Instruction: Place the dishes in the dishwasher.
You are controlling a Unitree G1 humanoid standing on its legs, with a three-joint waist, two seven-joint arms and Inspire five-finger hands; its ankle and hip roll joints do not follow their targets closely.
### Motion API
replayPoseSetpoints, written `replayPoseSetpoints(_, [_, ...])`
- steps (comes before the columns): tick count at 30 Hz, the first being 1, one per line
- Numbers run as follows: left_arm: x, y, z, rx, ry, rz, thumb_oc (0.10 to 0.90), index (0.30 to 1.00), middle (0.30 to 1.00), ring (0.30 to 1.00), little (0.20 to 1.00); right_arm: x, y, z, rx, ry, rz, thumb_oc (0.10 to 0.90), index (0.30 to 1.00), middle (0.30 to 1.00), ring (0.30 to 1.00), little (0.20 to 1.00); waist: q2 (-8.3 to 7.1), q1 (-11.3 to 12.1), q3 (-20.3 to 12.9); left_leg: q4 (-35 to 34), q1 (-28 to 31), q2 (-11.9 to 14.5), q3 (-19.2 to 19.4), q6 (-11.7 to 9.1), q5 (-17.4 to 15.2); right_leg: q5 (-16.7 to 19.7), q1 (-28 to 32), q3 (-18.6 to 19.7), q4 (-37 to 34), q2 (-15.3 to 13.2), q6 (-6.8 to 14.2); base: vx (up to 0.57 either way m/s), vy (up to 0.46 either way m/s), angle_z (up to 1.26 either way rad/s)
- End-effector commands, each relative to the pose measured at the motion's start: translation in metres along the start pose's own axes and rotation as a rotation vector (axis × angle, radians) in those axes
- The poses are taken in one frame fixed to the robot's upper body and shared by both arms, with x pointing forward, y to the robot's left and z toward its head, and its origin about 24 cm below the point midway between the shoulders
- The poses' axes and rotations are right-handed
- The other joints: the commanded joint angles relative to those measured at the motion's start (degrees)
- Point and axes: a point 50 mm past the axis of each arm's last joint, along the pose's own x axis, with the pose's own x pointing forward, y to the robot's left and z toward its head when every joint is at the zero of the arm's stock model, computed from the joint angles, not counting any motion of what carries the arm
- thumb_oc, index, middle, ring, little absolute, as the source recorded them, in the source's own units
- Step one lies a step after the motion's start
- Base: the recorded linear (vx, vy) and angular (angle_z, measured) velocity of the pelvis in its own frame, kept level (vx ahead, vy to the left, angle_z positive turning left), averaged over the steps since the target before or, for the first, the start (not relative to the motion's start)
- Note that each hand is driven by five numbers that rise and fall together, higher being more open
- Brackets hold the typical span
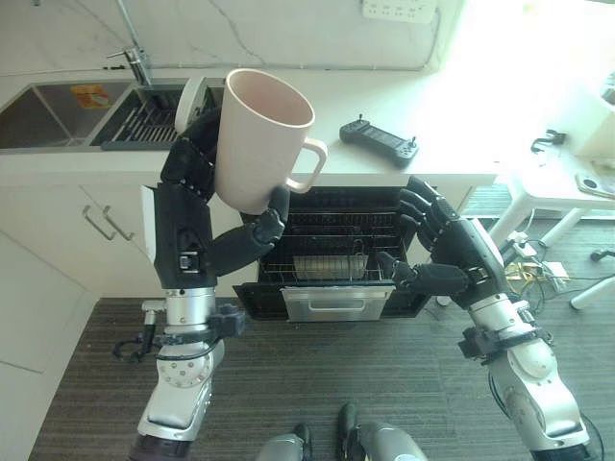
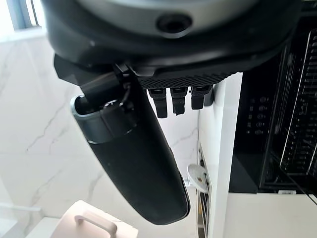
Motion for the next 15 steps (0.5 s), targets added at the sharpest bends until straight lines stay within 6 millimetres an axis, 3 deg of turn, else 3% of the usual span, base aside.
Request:
replayPoseSetpoints(1, [0.030,-0.005,0.037,-0.019,-0.289,-0.008,0.400,0.300,0.300,0.300,0.300,0.014,0.009,0.040,-0.031,-0.260,0.016,0.800,0.900,0.900,0.900,0.900,1.03,-0.3,-2.7,-2.9,4.1,0.4,-1.8,0.6,-4.5,8.6,3.4,0.8,-4.1,-2.2,6.1,0.15,0.206,-0.13])
replayPoseSetpoints(3, [0.031,-0.006,0.037,-0.029,-0.286,-0.009,0.400,0.300,0.300,0.300,0.300,0.016,0.010,0.040,-0.023,-0.263,0.010,0.800,0.900,0.900,0.900,0.900,1.68,-0.1,-2.3,-2.9,3.9,0.7,-2.0,0.8,-4.1,9.8,4.2,-0.2,-2.5,-2.3,6.1,0.16,0.238,0.01])
replayPoseSetpoints(4, [0.031,-0.007,0.036,-0.035,-0.280,-0.013,0.400,0.300,0.300,0.300,0.300,0.015,0.010,0.040,-0.012,-0.265,0.005,0.800,0.900,0.900,0.900,0.900,1.94,0.2,-1.9,-2.9,3.2,0.6,-2.2,1.1,-3.2,9.8,4.3,-0.5,3.9,-2.2,6.2,0.15,0.220,0.06])
replayPoseSetpoints(5, [0.030,-0.007,0.036,-0.035,-0.279,-0.014,0.400,0.300,0.300,0.300,0.300,0.014,0.010,0.040,-0.011,-0.264,0.005,0.800,0.900,0.900,0.900,0.900,1.92,0.3,-1.8,-2.9,3.0,0.6,-2.2,1.2,-3.1,9.6,4.2,-0.4,5.4,-2.2,6.2,0.18,0.234,0.04])
replayPoseSetpoints(7, [0.029,-0.007,0.033,-0.029,-0.257,-0.014,0.400,0.300,0.300,0.300,0.300,0.013,0.012,0.036,-0.006,-0.244,0.013,0.800,0.900,0.900,0.900,0.900,1.53,0.4,-1.5,-2.9,2.3,0.5,-2.6,1.1,-2.4,8.4,3.4,2.7,12.0,-0.7,6.1,0.17,0.095,0.00])
replayPoseSetpoints(10, [0.030,-0.003,0.031,-0.035,-0.240,-0.011,0.400,0.300,0.300,0.300,0.300,0.010,0.014,0.032,-0.012,-0.224,0.033,0.800,0.900,0.900,0.900,0.900,0.79,0.3,-1.9,-2.9,2.5,0.3,-3.5,0.7,-2.7,7.7,5.0,4.7,4.3,-1.2,5.7,0.21,-0.093,-0.10])
replayPoseSetpoints(11, [0.029,-0.001,0.031,-0.038,-0.230,-0.013,0.400,0.300,0.300,0.300,0.300,0.007,0.014,0.030,-0.010,-0.215,0.041,0.800,0.900,0.900,0.900,0.900,0.28,0.1,-2.2,-2.9,2.7,0.4,-4.3,-0.1,-3.1,6.1,6.3,5.9,-4.1,-3.2,5.2,0.24,-0.240,-0.03])
replayPoseSetpoints(13, [0.027,-0.001,0.030,-0.034,-0.218,-0.014,0.400,0.300,0.300,0.300,0.300,0.004,0.013,0.030,-0.004,-0.213,0.051,0.800,0.900,0.900,0.900,0.900,-0.54,-0.1,-2.3,-2.9,3.1,0.5,-3.9,-0.8,-3.9,2.4,3.6,8.3,-4.1,-5.8,5.5,0.21,-0.261,-0.05])
replayPoseSetpoints(15, [0.024,0.000,0.031,-0.022,-0.212,-0.009,0.400,0.300,0.300,0.300,0.300,0.004,0.016,0.030,0.004,-0.211,0.068,0.800,0.900,0.900,0.900,0.900,-0.92,-0.6,-2.6,-2.9,3.7,0.7,-2.5,-1.2,-5.2,4.3,-0.5,10.7,-4.1,-7.5,6.7,0.25,-0.325,0.03])
